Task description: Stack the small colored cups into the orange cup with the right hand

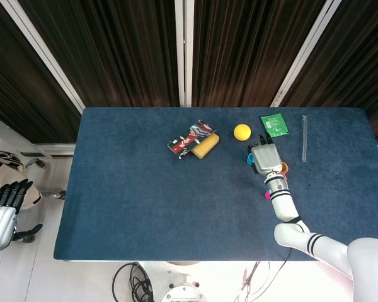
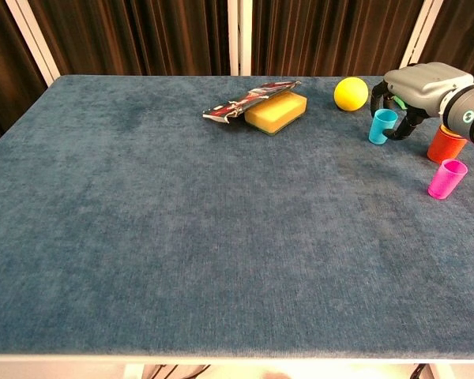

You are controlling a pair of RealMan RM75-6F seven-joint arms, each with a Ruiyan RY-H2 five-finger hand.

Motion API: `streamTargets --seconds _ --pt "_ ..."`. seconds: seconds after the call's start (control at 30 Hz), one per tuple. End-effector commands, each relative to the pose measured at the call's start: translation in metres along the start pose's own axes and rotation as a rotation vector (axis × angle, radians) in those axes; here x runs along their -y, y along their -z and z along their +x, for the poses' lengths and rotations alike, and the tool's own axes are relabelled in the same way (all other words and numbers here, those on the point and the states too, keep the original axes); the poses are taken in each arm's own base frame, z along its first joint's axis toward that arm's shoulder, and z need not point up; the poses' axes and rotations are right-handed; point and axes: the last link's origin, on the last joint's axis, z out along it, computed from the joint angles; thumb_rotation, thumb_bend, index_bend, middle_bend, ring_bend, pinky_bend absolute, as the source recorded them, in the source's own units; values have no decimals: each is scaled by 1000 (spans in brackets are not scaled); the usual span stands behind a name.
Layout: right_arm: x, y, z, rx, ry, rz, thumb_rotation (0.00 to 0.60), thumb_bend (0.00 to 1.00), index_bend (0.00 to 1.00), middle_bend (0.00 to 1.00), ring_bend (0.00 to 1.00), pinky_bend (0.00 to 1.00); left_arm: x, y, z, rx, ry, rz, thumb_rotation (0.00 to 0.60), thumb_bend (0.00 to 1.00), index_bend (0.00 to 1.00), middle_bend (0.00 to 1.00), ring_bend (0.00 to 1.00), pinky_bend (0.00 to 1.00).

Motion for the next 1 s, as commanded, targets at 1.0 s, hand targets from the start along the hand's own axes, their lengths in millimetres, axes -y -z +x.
streamTargets --seconds 1.0 --pt "-84 78 21 -60 -78 -115 600 327 492 501 128 0 -8 0 -1 -2 -14 -15 600 120 45 43 0 0"
